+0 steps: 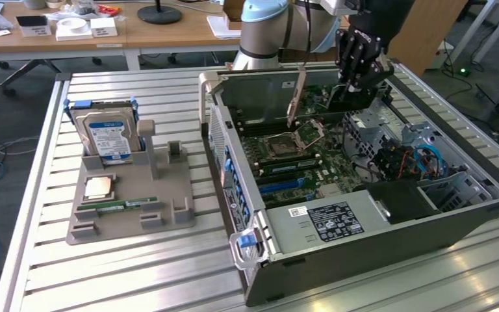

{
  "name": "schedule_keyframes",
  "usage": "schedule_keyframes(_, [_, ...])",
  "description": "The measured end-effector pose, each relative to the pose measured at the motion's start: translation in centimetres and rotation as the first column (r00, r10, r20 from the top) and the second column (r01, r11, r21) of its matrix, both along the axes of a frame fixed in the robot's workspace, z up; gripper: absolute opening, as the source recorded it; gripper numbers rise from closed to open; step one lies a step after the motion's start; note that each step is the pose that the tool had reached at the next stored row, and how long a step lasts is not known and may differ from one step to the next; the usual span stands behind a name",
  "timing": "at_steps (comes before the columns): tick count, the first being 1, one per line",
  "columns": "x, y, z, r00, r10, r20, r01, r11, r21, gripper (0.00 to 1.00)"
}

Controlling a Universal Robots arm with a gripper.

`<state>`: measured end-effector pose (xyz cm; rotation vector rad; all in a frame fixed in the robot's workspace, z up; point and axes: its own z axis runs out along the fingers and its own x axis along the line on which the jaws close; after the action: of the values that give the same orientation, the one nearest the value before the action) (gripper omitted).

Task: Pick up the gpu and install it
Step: 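Insert the gpu into the slot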

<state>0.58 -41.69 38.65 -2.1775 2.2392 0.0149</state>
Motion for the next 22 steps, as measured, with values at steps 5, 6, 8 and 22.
schedule_keyframes(5, [0.0,0.0,0.0,1.0,0.0,0.0,0.0,1.0,0.0001,0.26])
schedule_keyframes(6, [-0.01,0.01,0.0,1.0,0.0,-0.0009,0.0,1.0,0.0,0.26])
schedule_keyframes(8, [-0.01,0.01,0.0,1.0,0.0,-0.0038,0.0,1.0,0.0,0.26])
schedule_keyframes(22, [-0.02,-0.69,-0.02,1.0,0.0,-0.0058,0.0,1.0,0.0001,0.26])
